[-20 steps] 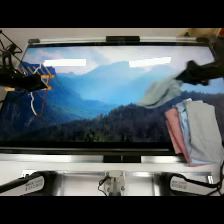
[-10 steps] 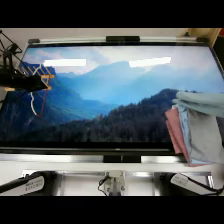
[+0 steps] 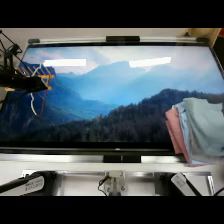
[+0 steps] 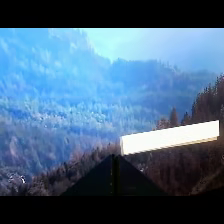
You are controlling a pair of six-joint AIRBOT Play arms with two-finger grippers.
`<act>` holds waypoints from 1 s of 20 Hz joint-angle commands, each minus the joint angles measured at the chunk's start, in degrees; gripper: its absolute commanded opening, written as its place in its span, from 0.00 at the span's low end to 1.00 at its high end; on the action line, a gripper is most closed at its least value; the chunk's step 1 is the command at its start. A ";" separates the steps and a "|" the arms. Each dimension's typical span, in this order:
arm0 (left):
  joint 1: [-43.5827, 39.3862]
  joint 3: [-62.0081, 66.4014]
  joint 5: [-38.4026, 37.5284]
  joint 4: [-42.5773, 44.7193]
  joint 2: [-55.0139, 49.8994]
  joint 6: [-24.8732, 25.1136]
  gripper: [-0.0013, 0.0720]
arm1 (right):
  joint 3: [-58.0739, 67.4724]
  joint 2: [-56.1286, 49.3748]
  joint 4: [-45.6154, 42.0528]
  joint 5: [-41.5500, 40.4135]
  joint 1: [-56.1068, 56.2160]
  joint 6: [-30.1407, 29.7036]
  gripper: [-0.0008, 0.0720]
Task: Fold the shirts.
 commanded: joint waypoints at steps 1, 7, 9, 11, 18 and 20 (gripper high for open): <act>-0.04 0.00 -0.83 0.00 0.04 0.13 0.07 | -9.31 2.34 -5.18 -0.90 -0.37 -1.97 0.95; -9.70 0.00 0.42 14.08 -0.20 1.20 0.06 | 9.57 2.34 -3.80 -19.61 20.39 -3.76 0.94; -17.88 0.00 0.04 30.51 -1.27 -6.88 0.07 | 12.37 2.32 -3.67 -28.96 33.51 1.16 0.87; -22.93 0.00 -1.70 34.67 -2.97 -10.80 0.65 | 12.39 0.04 -3.28 -31.01 44.98 6.73 0.84; -21.53 -9.55 -0.13 23.54 -1.86 -14.84 0.97 | 12.39 -16.04 8.61 -13.55 56.87 6.51 0.84; -21.00 -10.47 -1.01 23.34 -1.88 -14.93 0.97 | 12.39 -16.31 8.46 -13.77 58.27 6.32 0.84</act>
